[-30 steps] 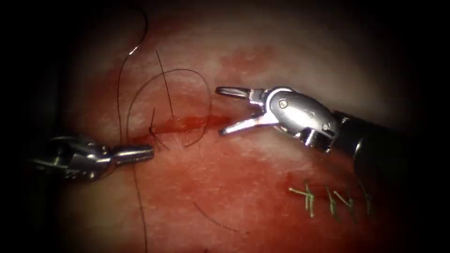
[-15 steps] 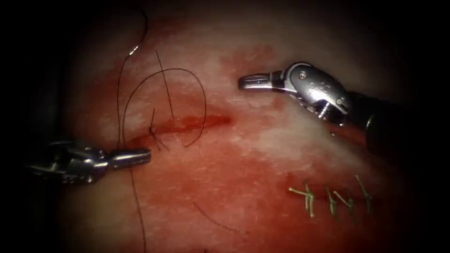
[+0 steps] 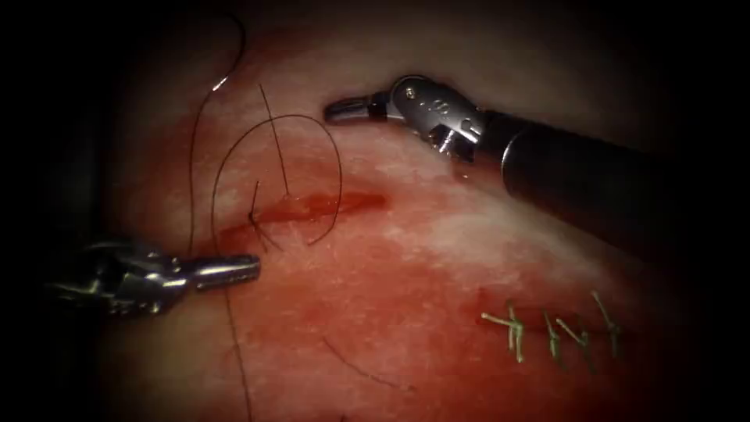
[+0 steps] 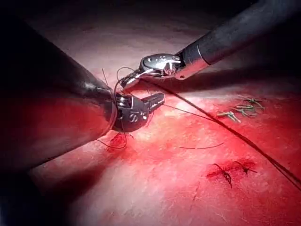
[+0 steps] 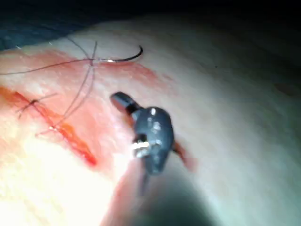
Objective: Wound Closure
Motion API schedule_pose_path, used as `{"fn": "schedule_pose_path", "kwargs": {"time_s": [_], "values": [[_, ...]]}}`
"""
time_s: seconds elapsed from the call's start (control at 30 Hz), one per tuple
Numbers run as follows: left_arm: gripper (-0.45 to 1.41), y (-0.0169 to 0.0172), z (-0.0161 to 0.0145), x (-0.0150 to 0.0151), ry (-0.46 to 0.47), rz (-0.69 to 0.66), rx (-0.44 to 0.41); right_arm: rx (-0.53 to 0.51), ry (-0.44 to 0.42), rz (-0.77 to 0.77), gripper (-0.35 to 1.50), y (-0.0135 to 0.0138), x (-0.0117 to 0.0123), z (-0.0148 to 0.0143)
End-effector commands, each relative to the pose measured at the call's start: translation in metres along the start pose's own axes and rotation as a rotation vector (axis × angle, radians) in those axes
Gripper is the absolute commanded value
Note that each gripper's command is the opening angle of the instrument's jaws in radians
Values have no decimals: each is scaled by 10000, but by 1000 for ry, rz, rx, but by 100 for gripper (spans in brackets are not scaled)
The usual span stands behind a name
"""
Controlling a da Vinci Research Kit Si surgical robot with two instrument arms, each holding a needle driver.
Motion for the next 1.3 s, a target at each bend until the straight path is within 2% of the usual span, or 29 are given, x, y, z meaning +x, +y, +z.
{"fn": "schedule_pose_path", "kwargs": {"time_s": [0.03,0.17,0.27,0.3,0.57,0.8,1.07,1.1,1.13,1.2,1.3], "values": [[-45,3,9,-7,2,-7,1,19,15,-5,-35,-6,0,17],[-45,4,17,-19,5,-85,-1,46,34,-8,-35,-19,13,20],[-45,6,25,-30,5,-132,-8,58,56,-4,-35,-28,28,17],[-45,8,30,-36,-2,-148,-13,60,79,0,-35,-33,40,14],[-45,27,55,-64,-35,-204,-30,50,145,13,-35,-47,72,8],[-45,45,83,-64,-51,-225,-55,44,158,3,-35,-57,70,18],[-45,45,97,-67,-37,-244,-54,28,171,-3,-35,-64,66,20],[-45,45,98,-65,-35,-244,-57,17,175,-3,-32,-64,66,21],[-45,45,98,-64,-36,-244,-56,12,171,-3,-13,-64,66,22],[-45,45,99,-61,-32,-244,-62,-1,174,-4,36,-65,65,26],[-45,45,101,-57,-32,-243,-67,-24,168,-3,88,-65,65,31]]}}
